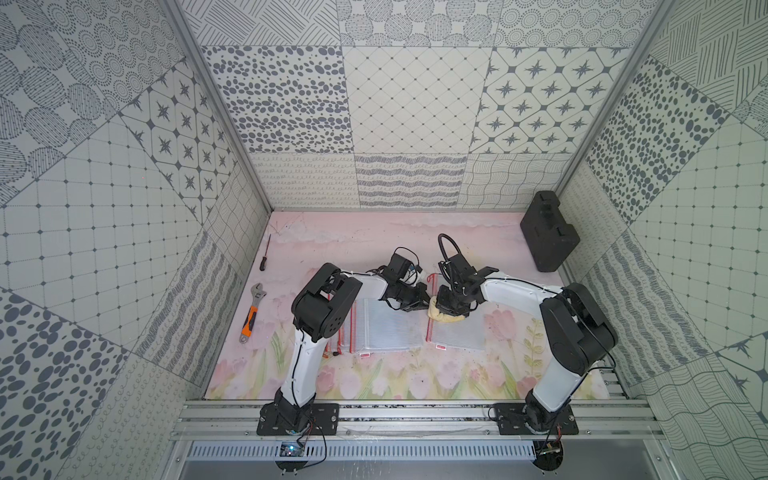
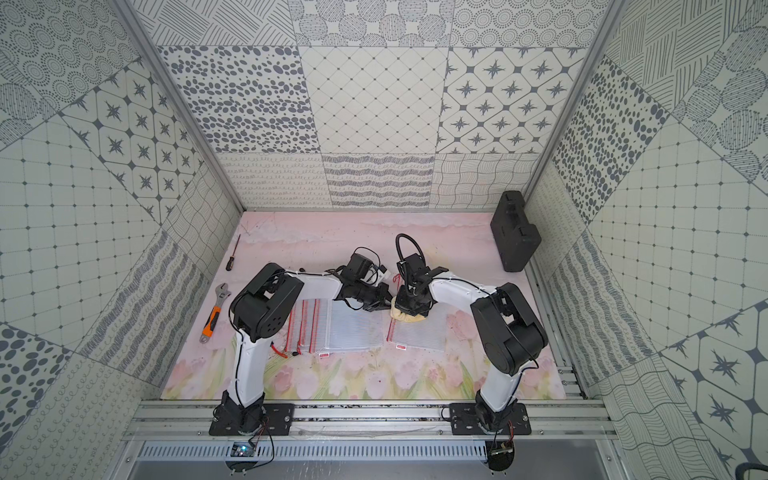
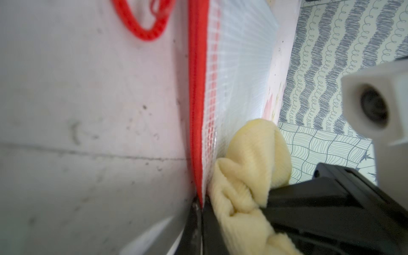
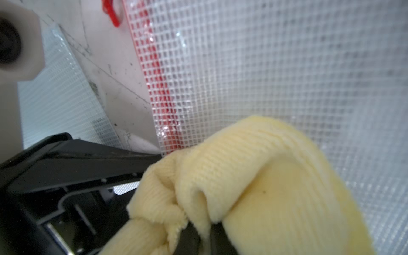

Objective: Wipe the document bag
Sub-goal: Wipe the dirt from the document bag.

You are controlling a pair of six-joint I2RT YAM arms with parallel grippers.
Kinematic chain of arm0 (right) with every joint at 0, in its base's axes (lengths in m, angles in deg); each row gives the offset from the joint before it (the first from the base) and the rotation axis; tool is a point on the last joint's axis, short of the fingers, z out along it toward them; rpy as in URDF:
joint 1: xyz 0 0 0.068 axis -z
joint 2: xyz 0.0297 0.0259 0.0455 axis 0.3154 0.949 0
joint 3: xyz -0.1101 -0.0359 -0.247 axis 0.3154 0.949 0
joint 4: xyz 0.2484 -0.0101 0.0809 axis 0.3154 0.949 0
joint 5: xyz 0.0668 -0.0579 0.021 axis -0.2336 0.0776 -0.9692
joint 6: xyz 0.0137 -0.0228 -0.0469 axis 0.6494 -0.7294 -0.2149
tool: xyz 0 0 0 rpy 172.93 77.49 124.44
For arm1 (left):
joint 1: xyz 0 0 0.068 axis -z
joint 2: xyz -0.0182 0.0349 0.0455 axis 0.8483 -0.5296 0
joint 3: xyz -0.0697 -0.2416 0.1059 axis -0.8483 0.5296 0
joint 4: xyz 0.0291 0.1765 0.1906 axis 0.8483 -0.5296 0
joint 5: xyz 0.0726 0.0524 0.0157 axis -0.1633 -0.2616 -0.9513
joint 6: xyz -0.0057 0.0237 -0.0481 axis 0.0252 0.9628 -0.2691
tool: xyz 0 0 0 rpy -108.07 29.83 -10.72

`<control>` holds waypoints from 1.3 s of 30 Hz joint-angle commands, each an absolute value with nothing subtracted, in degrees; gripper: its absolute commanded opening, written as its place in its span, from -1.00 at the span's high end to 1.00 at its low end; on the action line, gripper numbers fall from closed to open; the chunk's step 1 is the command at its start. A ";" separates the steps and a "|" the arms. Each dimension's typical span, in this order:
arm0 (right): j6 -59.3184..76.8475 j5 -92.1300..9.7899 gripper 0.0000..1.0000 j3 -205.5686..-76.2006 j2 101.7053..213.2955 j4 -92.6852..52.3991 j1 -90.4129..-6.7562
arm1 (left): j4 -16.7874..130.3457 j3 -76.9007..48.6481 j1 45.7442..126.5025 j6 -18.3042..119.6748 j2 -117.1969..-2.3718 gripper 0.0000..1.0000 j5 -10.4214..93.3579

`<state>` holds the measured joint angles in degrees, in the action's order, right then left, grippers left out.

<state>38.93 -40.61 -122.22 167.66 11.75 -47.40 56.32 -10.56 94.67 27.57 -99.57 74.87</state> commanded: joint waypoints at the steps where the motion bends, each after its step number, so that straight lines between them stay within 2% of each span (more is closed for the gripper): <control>1: 36.92 -38.20 1.00 -115.42 163.20 16.05 -39.62 | 33.86 -8.18 94.74 28.00 -102.13 1.00 51.81; 5: 32.09 -36.73 1.00 -112.15 155.39 20.63 -29.79 | 34.10 -8.17 94.74 27.82 -102.20 1.00 51.84; 7: 30.96 -36.17 1.00 -113.81 154.61 22.31 -29.31 | 34.04 -8.34 94.74 27.75 -102.32 1.00 51.91; 9: 31.73 -37.78 1.00 -115.91 155.83 21.77 -31.56 | 34.02 -8.39 94.75 27.79 -102.39 1.00 51.94; 16: 38.51 -42.33 1.00 -127.85 168.37 15.90 -50.68 | 33.80 -8.32 94.75 27.67 -102.34 1.00 51.74; 19: 40.03 -42.47 1.00 -127.14 170.15 13.99 -51.84 | 33.65 -8.26 94.74 27.58 -102.32 1.00 51.64; 24: 38.50 -43.36 1.00 -118.90 167.23 13.48 -45.69 | 33.77 -8.34 94.76 27.74 -102.57 1.00 51.90; 28: 34.14 -42.02 1.00 -112.30 159.46 17.47 -34.84 | 33.97 -8.35 94.68 27.85 -102.65 1.00 52.13; 32: 30.57 -37.83 1.00 -113.95 152.67 23.78 -28.85 | 33.99 -8.35 94.59 27.98 -102.65 1.00 52.18; 35: 32.08 -39.71 1.00 -116.90 152.61 23.75 -32.46 | 33.99 -8.36 94.59 27.63 -102.34 1.00 51.92; 39: 36.97 -41.18 1.00 -121.67 158.46 20.16 -45.39 | 35.11 -7.40 94.59 25.09 -99.55 1.00 49.53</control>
<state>34.30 -39.72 -118.83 155.35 21.98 -39.51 57.37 -9.73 94.67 26.85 -98.81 73.93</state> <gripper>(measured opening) 0.092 0.047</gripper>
